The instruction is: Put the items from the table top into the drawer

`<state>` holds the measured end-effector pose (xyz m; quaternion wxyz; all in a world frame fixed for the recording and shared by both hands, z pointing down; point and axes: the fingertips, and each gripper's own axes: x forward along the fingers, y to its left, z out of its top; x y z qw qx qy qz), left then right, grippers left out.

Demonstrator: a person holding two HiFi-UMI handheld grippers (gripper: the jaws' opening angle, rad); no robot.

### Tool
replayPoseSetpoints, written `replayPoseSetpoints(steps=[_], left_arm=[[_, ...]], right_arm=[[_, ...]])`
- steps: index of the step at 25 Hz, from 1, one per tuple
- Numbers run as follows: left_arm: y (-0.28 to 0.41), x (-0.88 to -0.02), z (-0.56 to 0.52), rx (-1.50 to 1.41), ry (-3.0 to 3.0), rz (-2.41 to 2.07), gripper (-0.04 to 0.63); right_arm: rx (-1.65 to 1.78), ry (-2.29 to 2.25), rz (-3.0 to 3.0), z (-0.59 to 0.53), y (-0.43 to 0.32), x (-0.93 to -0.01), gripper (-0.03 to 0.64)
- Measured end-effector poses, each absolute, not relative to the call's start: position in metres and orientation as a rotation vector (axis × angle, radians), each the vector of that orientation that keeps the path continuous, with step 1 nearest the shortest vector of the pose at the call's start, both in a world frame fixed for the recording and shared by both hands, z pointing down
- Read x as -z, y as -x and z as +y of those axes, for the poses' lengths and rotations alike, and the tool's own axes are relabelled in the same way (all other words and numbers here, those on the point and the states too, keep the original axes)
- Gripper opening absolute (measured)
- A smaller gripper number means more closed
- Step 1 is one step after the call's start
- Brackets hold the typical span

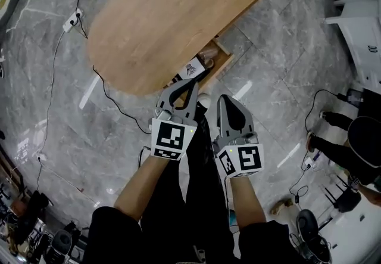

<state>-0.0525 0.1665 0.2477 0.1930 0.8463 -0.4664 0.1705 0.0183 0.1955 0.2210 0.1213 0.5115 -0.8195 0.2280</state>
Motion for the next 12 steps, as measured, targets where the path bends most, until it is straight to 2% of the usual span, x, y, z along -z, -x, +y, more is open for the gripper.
replayPoseSetpoints(steps=[5,12], left_arm=[[0.078,-0.183,0.169,-0.433,-2.434,-1.413,0.014],[0.101,-0.117,0.186,-0.43,-2.422,-1.408,0.014]], right_arm=[[-0.51,-1.454,-2.504,0.198,0.014,-0.153,0.008],[-0.554,-1.548,-2.481,0.219,0.029,-0.093,0.008]])
